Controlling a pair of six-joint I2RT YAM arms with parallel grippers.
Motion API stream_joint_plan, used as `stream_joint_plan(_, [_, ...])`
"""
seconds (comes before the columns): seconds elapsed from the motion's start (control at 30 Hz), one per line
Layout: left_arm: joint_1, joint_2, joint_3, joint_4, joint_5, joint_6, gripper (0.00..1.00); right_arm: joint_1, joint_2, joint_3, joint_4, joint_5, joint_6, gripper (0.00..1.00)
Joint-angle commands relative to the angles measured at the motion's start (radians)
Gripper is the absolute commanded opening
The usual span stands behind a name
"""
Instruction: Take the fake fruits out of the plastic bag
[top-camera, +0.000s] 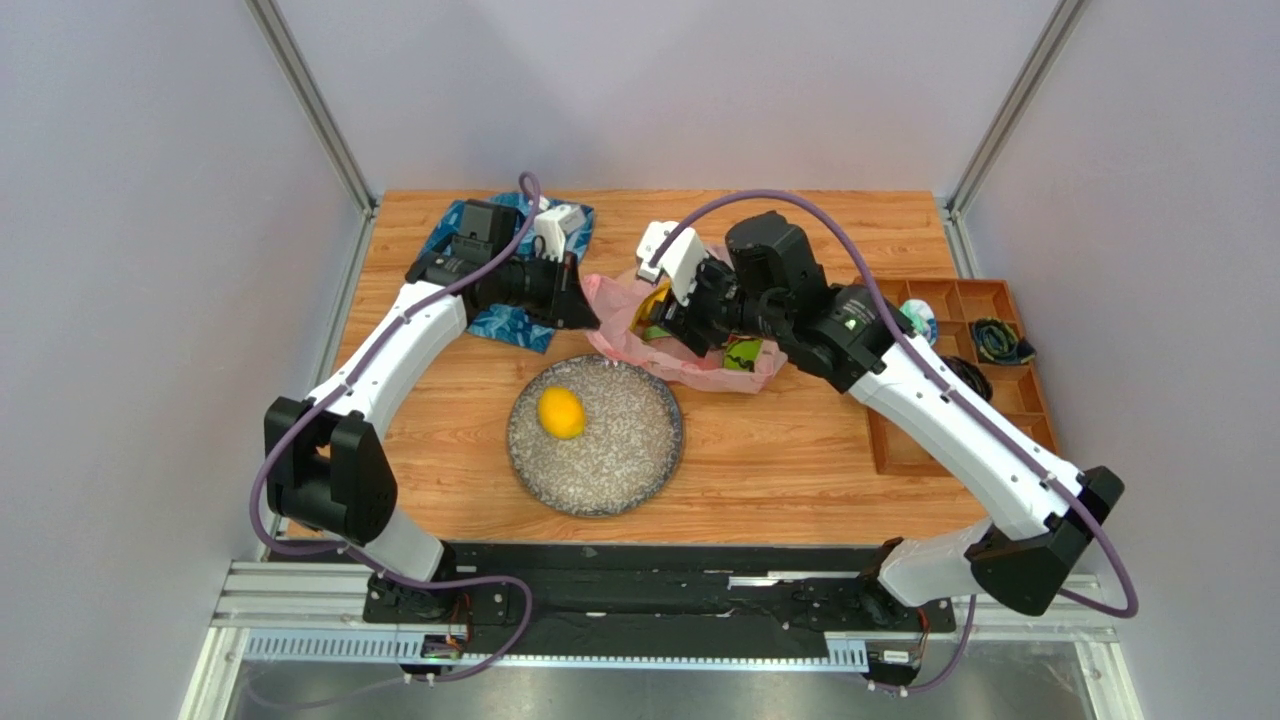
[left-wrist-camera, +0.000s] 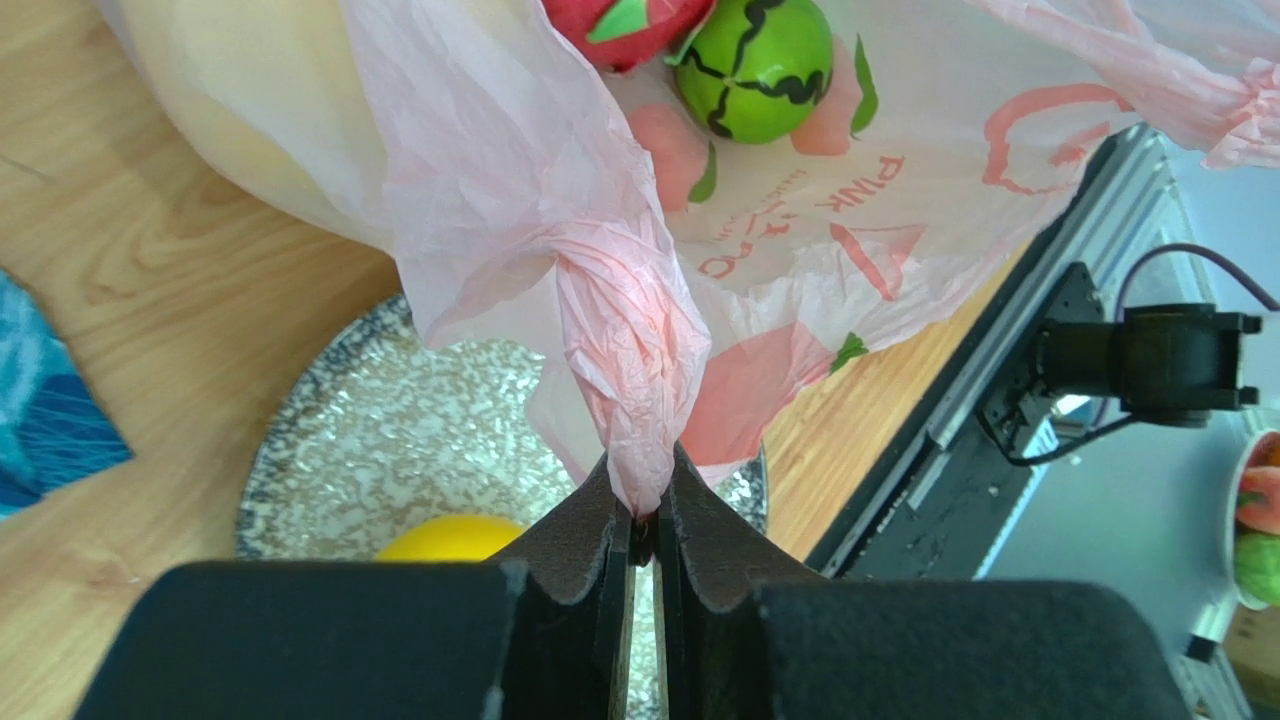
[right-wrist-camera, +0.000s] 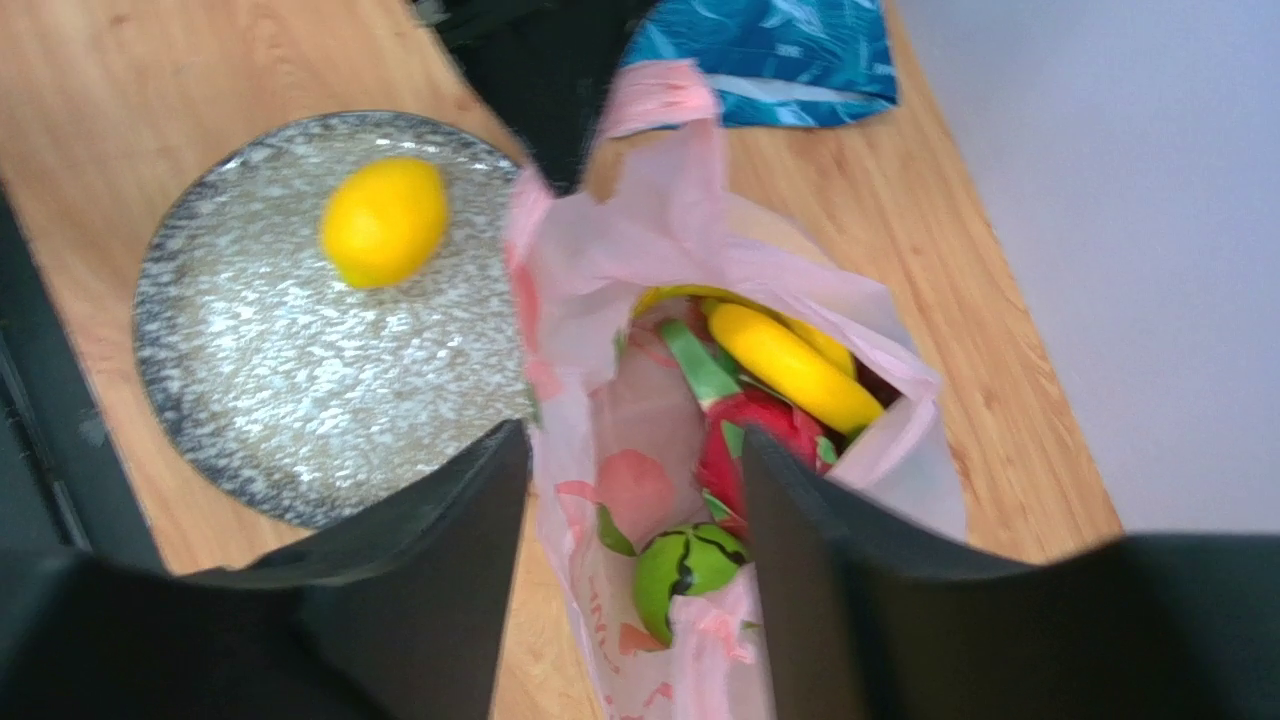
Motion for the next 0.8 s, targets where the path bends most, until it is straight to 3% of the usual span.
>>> stream_joint_plan(0.0, [-0.001,-0.035,-0.039,0.036,0.07,-0.04,0.11,-0.051,0.118,-0.083,0.023,0.111,-0.008,0.5])
stream_joint_plan(0.03, [-0.004,-0.04,-0.047,0.042,0.072,-0.041,0.11,-0.065,0.152,-0.103,0.036,0.114,-0.025,0.43])
stream_joint_plan(0.23, [-0.047,-0.063,-0.074,0.01,0.04,0.017,0.09,-0.134,0.238,-0.219,0.039,0.206,-0.188,0.28])
stream_joint_plan(0.33, [-0.072,-0.069,-0.085,-0.04,0.018,0.08,0.09,-0.168,0.198,-0.337,0.019,0.229,-0.099,0.27])
stream_joint_plan(0.5, [-0.11,-0.101,-0.163,-0.045,-0.008,0.113,0.09,-0.186,-0.005,-0.541,0.034,0.213,-0.054,0.3])
stream_joint_plan(0.67, [-0.13,-0.121,-0.168,-0.082,-0.018,0.152,0.09,-0.22,0.063,-0.381,0.056,0.215,-0.042,0.33])
stream_joint_plan(0.77, [-0.135,-0.112,-0.174,-0.09,-0.023,0.167,0.1,-0.258,0.225,-0.252,0.034,0.188,0.004,0.33])
